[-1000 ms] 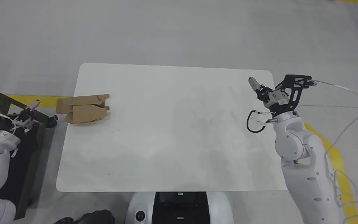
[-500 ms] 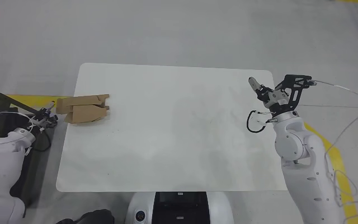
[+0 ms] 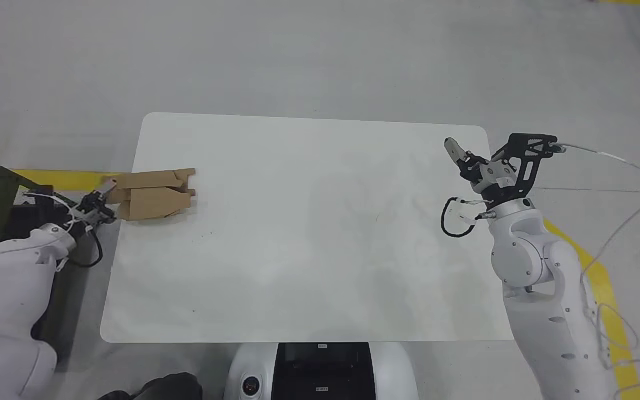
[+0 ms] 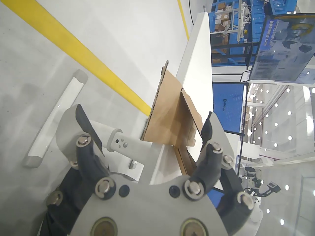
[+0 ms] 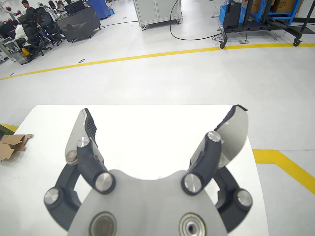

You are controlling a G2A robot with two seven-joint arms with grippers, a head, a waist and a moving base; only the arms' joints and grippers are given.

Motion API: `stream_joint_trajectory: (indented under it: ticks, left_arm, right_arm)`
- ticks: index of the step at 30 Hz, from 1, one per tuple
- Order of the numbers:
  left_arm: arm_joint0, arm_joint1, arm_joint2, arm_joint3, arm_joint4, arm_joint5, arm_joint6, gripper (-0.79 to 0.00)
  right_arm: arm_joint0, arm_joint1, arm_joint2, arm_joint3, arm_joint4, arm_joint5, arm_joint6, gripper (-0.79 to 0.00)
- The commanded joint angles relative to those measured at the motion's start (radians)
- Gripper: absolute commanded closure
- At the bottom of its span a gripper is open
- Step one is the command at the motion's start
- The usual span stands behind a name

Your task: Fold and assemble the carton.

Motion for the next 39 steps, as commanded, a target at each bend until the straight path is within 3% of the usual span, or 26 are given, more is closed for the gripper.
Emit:
stream_joint_trajectory:
  ticks: [1,2,3,4,20,39]
  left_arm:
    - [-0.006,-0.004,-0.001,0.008,0.006,0.0,0.002,-0.32]
    - [-0.009,-0.006,-0.003,0.012,0.006,0.001,0.001,-0.215]
    - [-0.012,-0.008,-0.007,0.017,0.004,0.002,-0.001,-0.16]
    - [-0.014,-0.01,-0.009,0.022,0.004,0.002,-0.004,0.0]
    - [-0.036,-0.008,-0.083,0.068,-0.051,-0.024,-0.079,0.0]
    - [-0.043,0.049,-0.248,0.028,-0.232,-0.053,-0.327,0.0]
  right_arm:
    - [0.0,0.0,0.0,0.0,0.0,0.0,0.0,-0.785]
    - [0.0,0.0,0.0,0.0,0.0,0.0,0.0,-0.785]
    - [0.0,0.0,0.0,0.0,0.0,0.0,0.0,-0.785]
    - [0.0,0.0,0.0,0.0,0.0,0.0,0.0,-0.785]
    - [0.0,0.0,0.0,0.0,0.0,0.0,0.0,-0.785]
    - [0.0,0.0,0.0,0.0,0.0,0.0,0.0,-0.785]
